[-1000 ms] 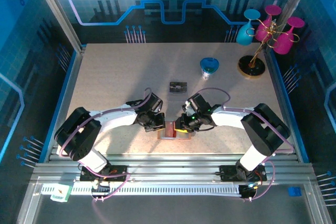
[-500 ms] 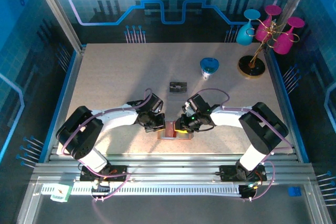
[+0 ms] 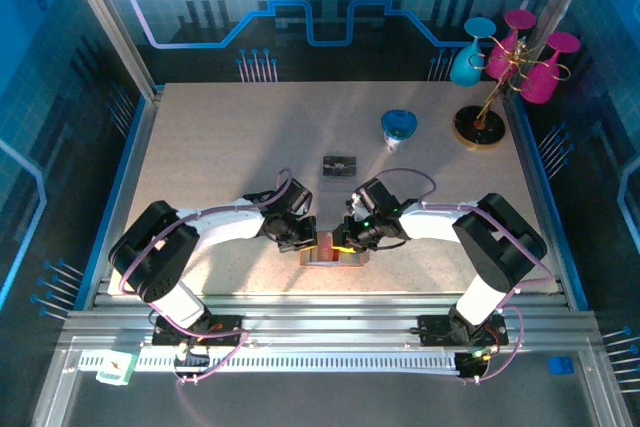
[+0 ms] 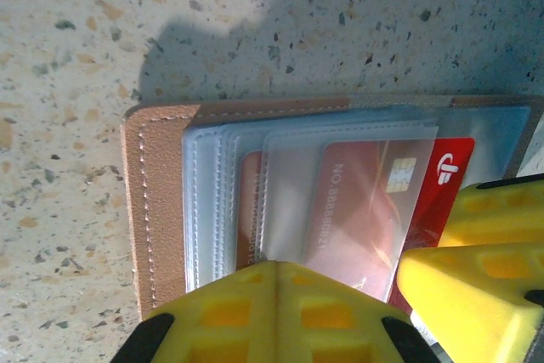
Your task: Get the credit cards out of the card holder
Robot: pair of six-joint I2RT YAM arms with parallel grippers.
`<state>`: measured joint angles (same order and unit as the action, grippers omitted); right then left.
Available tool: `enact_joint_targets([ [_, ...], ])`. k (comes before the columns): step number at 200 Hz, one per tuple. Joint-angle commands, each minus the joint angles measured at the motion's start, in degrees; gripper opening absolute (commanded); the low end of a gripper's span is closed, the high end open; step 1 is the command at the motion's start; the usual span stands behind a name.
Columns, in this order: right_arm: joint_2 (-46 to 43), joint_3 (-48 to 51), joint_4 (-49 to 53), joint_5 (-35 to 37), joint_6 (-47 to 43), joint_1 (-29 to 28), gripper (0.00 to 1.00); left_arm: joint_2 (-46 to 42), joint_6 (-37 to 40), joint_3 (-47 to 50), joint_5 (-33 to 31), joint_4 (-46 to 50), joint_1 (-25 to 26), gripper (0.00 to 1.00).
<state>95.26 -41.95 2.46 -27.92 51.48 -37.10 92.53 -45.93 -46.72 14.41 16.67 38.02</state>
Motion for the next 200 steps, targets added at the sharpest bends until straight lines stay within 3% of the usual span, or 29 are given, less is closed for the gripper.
enact_joint_targets([
  [1, -0.8, -0.3, 0.3, -0.8, 0.2, 0.1, 0.19, 1.3, 1.3, 0.7, -0.1, 2.3, 0.4, 0.02],
  [107, -2.9, -3.6, 10.9, 3.5, -4.4, 0.4, 0.1, 1.5, 2.0, 0.4, -1.4, 3.8, 0.5, 0.03],
  [200, -4.5, -6.9, 19.6, 7.0, -7.7, 0.4, 0.09, 1.7, 2.0, 0.6, -1.5, 3.7, 0.5, 0.02],
])
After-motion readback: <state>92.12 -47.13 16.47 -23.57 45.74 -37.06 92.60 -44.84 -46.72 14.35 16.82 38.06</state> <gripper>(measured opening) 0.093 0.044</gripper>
